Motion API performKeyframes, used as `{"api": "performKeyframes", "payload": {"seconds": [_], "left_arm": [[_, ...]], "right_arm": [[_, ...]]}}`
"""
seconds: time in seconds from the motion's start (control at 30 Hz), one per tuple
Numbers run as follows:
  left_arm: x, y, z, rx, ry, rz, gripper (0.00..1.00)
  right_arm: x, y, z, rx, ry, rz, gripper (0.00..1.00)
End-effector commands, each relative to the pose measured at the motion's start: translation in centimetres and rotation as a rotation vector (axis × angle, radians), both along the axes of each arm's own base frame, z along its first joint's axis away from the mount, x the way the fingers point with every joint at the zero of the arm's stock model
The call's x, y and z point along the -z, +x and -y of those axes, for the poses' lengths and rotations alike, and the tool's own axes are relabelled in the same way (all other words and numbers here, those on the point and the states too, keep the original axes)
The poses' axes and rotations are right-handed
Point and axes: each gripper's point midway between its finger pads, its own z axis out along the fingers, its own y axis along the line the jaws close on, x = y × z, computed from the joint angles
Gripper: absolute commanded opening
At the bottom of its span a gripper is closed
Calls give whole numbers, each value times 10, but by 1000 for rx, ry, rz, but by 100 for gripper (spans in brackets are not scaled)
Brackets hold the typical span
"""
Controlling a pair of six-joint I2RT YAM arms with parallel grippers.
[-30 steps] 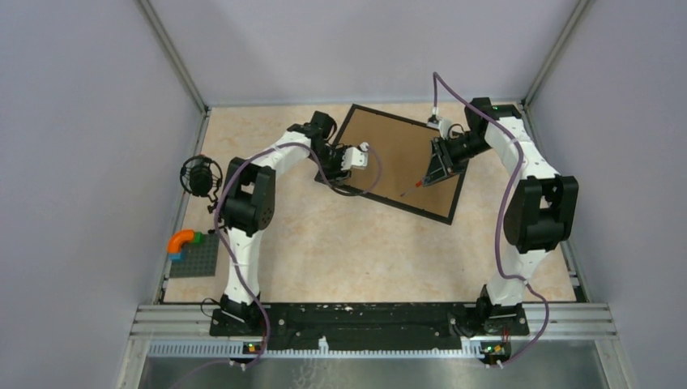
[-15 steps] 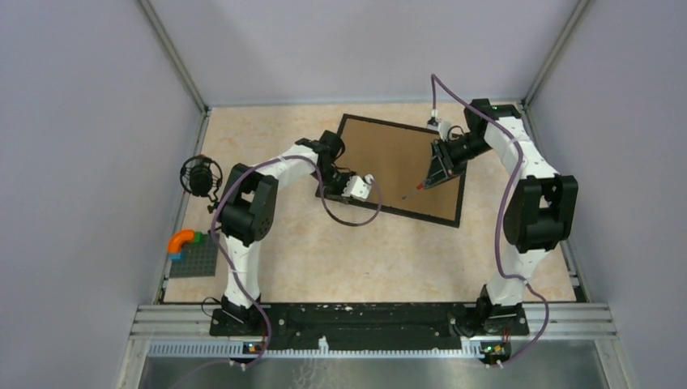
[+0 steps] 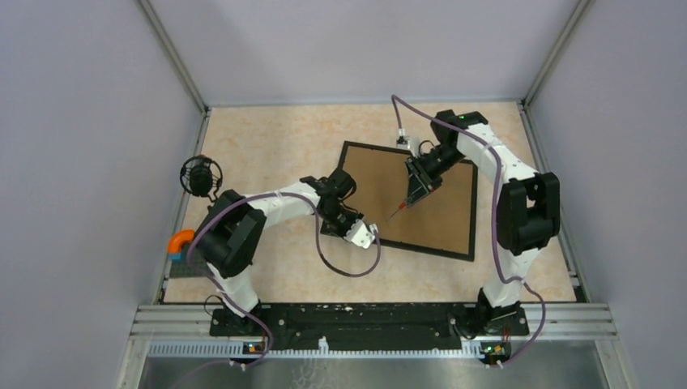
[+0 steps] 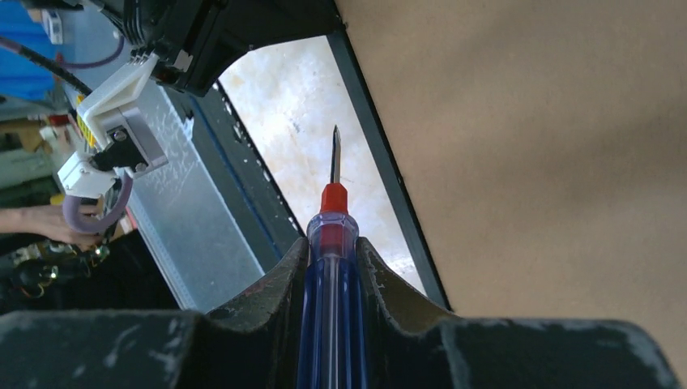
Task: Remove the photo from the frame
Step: Adjust the photo frame at the center of the board, then release the photo frame item from the photo frame.
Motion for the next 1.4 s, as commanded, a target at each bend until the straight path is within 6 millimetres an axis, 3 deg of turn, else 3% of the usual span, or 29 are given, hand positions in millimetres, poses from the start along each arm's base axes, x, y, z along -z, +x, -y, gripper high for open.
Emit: {"api": "performKeyframes", "payload": {"seconds": [0.0,0.13,0.3,0.47,0.67,0.83,1.03,1.37], "left_arm": [[32,-79,-41,28,159,-215,12],[-5,-76,-24,-69,51,-194,41],[-32,-62,-49,-197,16,-147,47],[-27,-61,-72,-234,9,-97,49],[-11,-56,-77,-264,-35,-5,48],[-1,-55,-77,-270,-64,26,48],[2,-51,-76,-257,-76,61,48],[1,-51,-74,-247,-89,61,49]], "right_arm": [[7,-17,-17,-107,3,-3,0],[14,-28,-39,-177,-7,-2,0],[21,-32,-60,-222,-7,-3,0],[28,-41,-86,-284,1,-11,0],[37,-30,-104,-330,-16,-9,0],[49,-20,-109,-375,-53,-17,0],[59,-24,-113,-457,-84,-25,0],[67,-33,-97,-538,-131,-33,0]]}}
